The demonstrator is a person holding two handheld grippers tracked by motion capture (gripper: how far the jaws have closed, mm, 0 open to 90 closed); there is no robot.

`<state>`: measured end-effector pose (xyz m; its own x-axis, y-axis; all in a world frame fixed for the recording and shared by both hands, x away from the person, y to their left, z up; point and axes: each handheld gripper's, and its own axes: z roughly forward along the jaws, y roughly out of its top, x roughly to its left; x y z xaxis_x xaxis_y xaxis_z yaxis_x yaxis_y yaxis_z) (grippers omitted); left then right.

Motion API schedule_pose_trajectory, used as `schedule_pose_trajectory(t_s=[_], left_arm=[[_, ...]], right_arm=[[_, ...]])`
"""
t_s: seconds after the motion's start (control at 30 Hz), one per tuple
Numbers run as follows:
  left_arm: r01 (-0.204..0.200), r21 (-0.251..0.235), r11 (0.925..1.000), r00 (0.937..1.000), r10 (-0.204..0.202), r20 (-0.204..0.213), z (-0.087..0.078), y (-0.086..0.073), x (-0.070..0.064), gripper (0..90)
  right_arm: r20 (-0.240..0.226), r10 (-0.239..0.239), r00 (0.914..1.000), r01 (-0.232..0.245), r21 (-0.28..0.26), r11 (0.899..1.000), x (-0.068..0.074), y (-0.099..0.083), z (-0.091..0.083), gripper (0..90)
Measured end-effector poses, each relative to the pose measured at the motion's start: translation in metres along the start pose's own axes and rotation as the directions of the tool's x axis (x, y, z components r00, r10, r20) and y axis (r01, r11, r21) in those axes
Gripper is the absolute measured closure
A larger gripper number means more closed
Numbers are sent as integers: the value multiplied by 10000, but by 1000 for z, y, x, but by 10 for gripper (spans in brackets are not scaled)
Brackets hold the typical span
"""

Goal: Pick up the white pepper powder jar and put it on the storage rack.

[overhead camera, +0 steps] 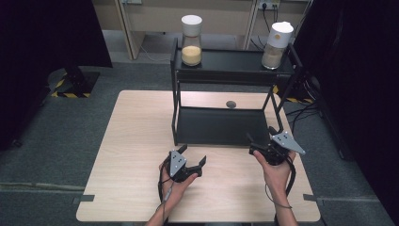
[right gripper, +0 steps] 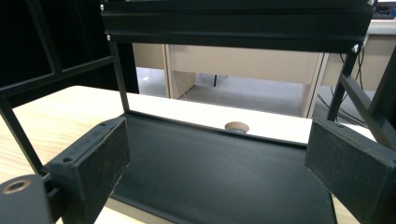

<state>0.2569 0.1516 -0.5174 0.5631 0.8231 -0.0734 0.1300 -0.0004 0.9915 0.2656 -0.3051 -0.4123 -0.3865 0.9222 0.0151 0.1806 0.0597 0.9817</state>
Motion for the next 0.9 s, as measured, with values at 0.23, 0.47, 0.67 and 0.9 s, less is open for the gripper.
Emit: schedule_pose_trajectory(t_s=[0.23, 0.47, 0.67, 0.9], left_arm=[[31, -39, 10000, 10000, -31, 15, 0, -1, 0, 117], [54, -40, 10000, 10000, -54, 27, 0, -1, 1, 116], [21, -40, 10000, 10000, -21, 25, 0, -1, 1, 117], [9, -50, 10000, 10000, -9, 21, 0, -1, 0, 116]], right_arm=[[-40, 120, 9999, -120, 42, 9999, -1, -13, -2, 71], [-72, 205, 9998, -204, 239, 9995, -2, -25, -3, 71], [-49, 225, 9997, -223, 482, 9986, -2, -38, -4, 71], [-66, 267, 9996, -262, 620, 9977, -1, -50, -6, 70]])
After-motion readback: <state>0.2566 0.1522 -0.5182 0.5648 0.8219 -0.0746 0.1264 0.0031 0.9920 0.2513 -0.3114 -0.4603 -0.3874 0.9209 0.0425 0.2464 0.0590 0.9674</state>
